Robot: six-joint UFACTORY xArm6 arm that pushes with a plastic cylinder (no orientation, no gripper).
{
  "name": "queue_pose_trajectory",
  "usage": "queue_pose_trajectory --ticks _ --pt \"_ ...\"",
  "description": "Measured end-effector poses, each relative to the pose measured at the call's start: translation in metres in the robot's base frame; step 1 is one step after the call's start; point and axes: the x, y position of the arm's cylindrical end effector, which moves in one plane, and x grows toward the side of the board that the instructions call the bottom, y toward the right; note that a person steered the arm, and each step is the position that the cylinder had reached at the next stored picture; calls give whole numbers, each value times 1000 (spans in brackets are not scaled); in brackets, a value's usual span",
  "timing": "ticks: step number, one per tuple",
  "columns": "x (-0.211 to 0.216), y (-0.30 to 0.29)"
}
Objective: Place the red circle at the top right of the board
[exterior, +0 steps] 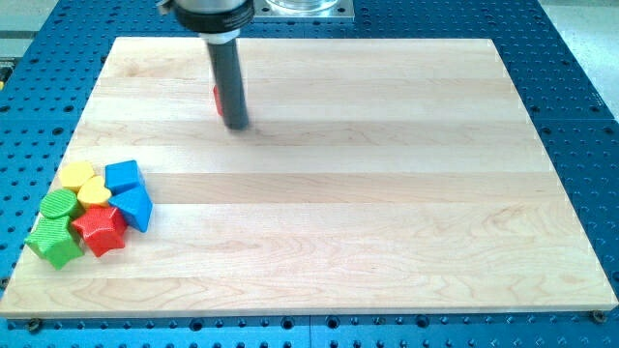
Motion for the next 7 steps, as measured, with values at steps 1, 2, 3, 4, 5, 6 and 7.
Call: queue_pose_trajectory --ticks 1,2,3,4,5,6,7 --pt "27 -6" --pt "32 -33" --pt "-10 -33" --pt "-16 -56" --pt "-47 -27" --pt "-54 79" --pt "-54 155"
